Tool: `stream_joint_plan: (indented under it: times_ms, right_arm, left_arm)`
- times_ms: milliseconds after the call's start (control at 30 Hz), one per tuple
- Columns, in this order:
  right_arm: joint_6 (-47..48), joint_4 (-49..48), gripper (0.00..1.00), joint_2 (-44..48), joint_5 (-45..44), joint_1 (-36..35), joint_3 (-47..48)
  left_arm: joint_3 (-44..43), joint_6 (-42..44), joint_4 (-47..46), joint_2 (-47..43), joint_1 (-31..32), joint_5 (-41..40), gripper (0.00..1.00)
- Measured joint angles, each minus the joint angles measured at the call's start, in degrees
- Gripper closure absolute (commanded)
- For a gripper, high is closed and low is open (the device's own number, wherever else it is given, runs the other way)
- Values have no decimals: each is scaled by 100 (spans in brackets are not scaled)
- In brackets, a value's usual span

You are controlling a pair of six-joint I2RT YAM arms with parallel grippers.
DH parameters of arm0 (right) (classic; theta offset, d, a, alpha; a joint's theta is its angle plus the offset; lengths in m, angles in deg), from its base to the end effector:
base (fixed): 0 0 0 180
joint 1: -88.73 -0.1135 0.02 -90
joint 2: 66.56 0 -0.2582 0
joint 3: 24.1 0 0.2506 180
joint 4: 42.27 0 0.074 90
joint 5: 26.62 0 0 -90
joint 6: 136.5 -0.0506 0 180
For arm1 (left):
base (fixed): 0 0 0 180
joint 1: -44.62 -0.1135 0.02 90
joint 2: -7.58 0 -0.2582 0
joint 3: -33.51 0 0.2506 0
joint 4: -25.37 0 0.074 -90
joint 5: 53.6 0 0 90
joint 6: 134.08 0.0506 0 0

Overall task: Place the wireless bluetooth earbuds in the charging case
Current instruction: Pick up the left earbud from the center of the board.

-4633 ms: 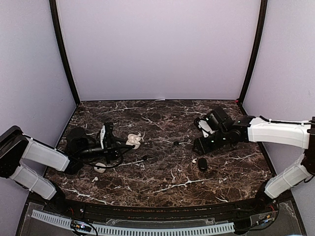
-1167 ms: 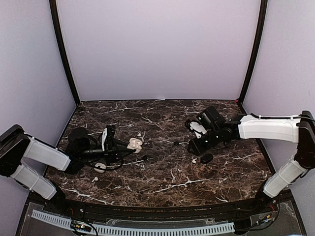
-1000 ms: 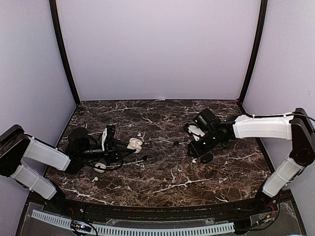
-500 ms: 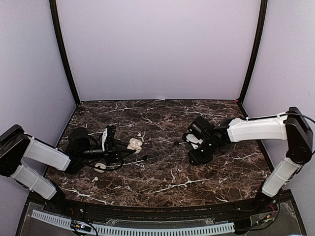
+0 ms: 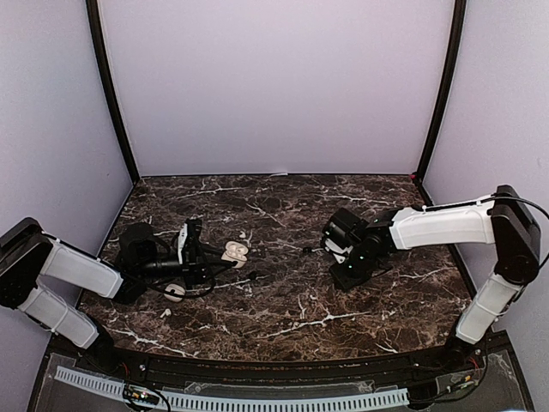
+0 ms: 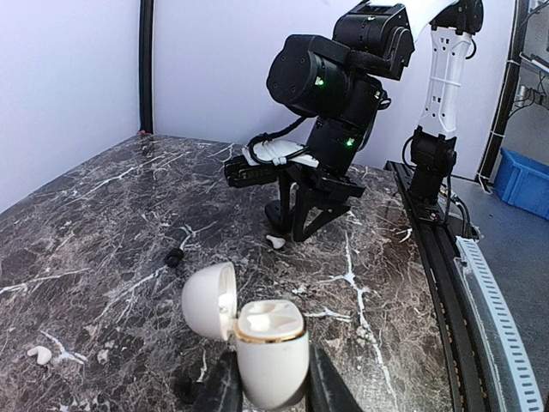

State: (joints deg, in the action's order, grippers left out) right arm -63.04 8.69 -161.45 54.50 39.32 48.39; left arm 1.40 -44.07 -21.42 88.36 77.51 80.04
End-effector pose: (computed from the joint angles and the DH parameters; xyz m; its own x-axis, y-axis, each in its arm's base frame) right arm 0.2071 0.2297 0.1565 -0.8030 -0.5049 -0.3166 -0.5142 0.8556 -0.0603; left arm 0.1949 -0.1676 0.1766 -0.0274 0.0179 -0.9995 0.9722 0.2331 -0.0225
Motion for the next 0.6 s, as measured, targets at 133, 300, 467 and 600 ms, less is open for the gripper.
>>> stream_joint_plan:
  times_ms: [133,300,467,600]
  right_arm:
    - [-79,72,61,-125,-179,-2,94]
    - [-153,85,63,-299,-299,-9,216]
    - [-155,72,66,-468,-299,-11,365]
    - [-151,44,67,-647,-302,-11,492]
  left_arm:
    - [0,0,0,0,0,-2,84]
    - [0,4,28,0,0,-4,84]
    - [0,22,55,0,0,-2,84]
    - [0,35,79,0,0,-4,84]
